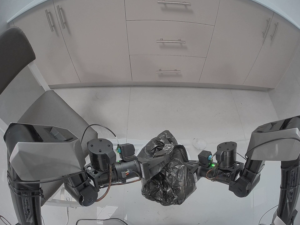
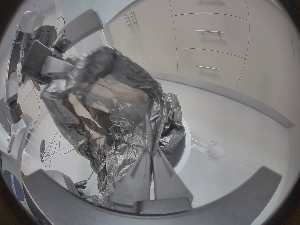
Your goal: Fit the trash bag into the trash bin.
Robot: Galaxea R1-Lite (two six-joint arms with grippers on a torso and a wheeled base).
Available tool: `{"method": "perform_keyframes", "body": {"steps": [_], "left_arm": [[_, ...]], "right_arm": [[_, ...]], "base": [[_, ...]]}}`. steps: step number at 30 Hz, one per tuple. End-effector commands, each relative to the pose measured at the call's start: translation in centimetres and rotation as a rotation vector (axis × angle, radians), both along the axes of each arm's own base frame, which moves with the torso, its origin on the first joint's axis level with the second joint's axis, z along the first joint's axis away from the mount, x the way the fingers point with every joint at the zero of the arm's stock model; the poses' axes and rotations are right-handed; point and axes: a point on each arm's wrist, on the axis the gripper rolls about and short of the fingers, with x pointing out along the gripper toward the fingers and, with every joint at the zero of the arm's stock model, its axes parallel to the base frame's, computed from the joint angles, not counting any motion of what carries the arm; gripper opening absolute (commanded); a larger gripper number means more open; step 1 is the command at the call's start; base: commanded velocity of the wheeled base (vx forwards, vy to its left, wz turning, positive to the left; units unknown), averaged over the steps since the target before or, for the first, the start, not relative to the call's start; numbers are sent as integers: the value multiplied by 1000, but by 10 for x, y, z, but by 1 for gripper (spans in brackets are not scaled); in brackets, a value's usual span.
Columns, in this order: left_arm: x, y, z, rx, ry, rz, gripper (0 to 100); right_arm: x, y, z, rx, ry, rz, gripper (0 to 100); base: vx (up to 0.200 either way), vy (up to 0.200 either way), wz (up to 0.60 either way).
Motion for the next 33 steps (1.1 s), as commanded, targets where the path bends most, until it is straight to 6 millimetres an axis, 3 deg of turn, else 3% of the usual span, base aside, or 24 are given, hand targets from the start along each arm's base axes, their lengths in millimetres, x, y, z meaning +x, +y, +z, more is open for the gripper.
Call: {"method": "perform_keyframes", "body": {"steps": [1,7,14,29,30,33], "left_arm": [[17,8,-14,67,-64,91,0],[32,16,-10,117,-142,145,0],[54,12,-14,175,-188,271,0],[53,9,-5,162,-200,282,0],[54,9,-5,161,-201,282,0],[53,8,-5,161,-201,280,0]], "right_arm": [[-1,-1,1,3,-6,-2,0],[9,-2,3,5,-38,-49,0],[23,-1,4,16,-65,-73,0],[33,16,11,-2,-39,-60,0],[35,17,12,0,-42,-59,100],[36,23,13,-4,-37,-49,100]], "base": [[0,0,0],[0,0,0],[0,0,0],[0,0,0],[0,0,0],[0,0,0]]}}
